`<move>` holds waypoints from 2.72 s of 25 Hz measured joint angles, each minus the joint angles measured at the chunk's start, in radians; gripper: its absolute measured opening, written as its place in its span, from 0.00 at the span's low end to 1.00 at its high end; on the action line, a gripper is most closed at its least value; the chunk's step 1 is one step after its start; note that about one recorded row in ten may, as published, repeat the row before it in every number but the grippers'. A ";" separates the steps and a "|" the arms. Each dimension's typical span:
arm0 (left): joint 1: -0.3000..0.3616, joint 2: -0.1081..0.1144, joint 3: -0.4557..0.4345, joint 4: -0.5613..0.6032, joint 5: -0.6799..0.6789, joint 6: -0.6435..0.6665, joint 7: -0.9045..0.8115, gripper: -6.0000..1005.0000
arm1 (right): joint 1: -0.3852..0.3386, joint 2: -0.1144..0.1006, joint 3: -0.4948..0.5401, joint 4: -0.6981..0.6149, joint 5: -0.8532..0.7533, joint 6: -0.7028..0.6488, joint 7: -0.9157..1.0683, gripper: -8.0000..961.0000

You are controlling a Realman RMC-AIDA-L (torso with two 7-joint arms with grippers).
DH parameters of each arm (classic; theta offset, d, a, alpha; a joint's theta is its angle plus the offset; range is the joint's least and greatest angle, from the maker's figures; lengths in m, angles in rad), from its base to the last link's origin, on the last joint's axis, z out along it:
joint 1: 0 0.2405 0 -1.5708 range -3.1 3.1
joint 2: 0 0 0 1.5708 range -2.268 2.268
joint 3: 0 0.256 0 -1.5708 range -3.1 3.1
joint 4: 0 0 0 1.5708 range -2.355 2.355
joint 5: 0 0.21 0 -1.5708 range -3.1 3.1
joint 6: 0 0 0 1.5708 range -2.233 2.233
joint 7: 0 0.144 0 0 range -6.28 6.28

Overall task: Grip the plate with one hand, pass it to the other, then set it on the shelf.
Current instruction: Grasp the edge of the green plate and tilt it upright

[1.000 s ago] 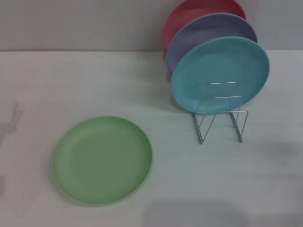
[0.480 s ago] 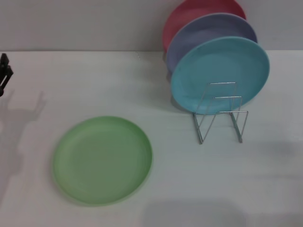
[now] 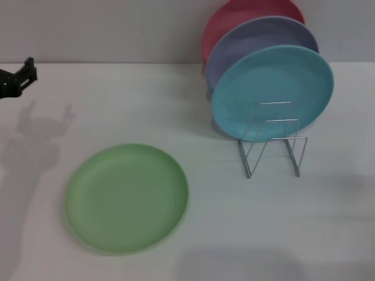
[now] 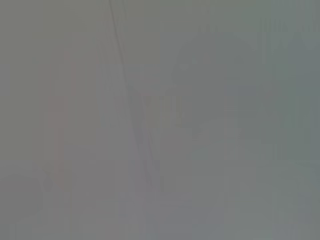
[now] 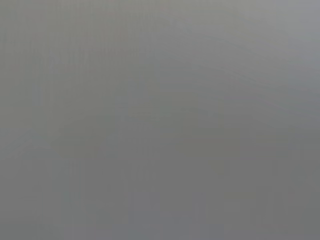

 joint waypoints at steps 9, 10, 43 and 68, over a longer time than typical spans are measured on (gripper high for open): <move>-0.088 -0.061 -0.213 -0.317 -0.065 -0.687 0.060 0.86 | 0.002 -0.002 0.000 -0.004 -0.001 0.031 0.000 0.81; -0.088 -0.061 -0.213 -0.317 -0.065 -0.687 0.060 0.86 | 0.002 -0.002 0.000 -0.004 -0.001 0.031 0.000 0.81; -0.326 -0.064 -0.612 -0.100 -0.383 -1.261 0.498 0.77 | 0.021 -0.006 0.000 -0.015 -0.001 0.052 0.000 0.81; -0.311 -0.068 -0.518 0.078 -0.361 -1.238 0.439 0.82 | 0.018 -0.007 0.008 -0.017 0.002 0.051 -0.005 0.81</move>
